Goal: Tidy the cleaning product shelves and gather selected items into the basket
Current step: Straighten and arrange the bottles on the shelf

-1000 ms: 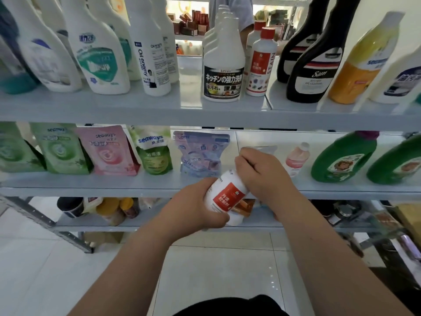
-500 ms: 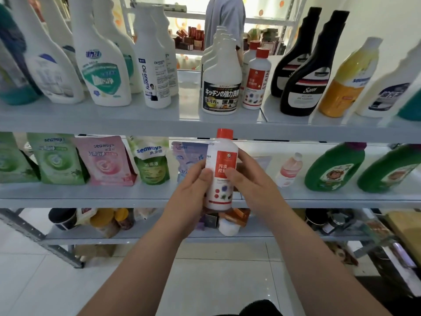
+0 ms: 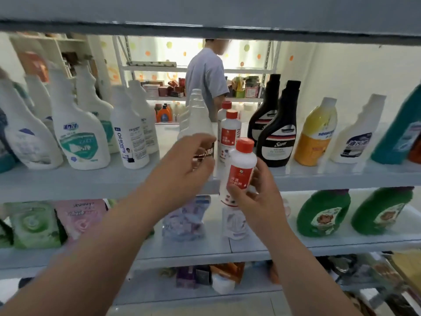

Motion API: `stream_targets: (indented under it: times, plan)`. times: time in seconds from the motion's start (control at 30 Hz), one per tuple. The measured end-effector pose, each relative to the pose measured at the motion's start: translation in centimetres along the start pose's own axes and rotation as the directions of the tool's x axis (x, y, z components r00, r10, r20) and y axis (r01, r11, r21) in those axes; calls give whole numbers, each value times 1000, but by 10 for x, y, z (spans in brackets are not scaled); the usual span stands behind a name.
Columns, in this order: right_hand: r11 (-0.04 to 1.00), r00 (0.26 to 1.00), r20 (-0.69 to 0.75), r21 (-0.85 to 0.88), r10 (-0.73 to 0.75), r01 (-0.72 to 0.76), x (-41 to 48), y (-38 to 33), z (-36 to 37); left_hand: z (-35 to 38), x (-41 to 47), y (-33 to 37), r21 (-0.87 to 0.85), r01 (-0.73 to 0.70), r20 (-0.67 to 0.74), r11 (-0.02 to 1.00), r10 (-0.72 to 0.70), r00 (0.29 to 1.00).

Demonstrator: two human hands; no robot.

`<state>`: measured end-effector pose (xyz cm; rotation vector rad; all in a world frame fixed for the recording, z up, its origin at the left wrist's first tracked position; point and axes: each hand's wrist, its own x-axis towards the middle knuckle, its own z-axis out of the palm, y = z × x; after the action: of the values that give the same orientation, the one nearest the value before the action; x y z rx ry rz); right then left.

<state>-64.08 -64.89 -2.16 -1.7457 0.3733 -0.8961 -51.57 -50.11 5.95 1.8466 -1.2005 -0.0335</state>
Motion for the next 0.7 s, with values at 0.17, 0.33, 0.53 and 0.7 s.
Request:
stream_targets:
  times: [0.17,0.33,0.53,0.7]
  plan:
    - [996,998,-23,-74,-50,49,52,5,-8,-28,107,40,360,-193,18,913,200,980]
    - [988,999,16,-150,-41,43,83,22,-5,-19,202,46,584,-163,154,795,89,984]
    - [990,998,39,-129,-46,51,100,38,-4,-5,273,32,734,-172,358,657,-158,920]
    - [987,997,30,-147,-67,70,110,43,-1,12,302,19,715,-200,463,670,-240,853]
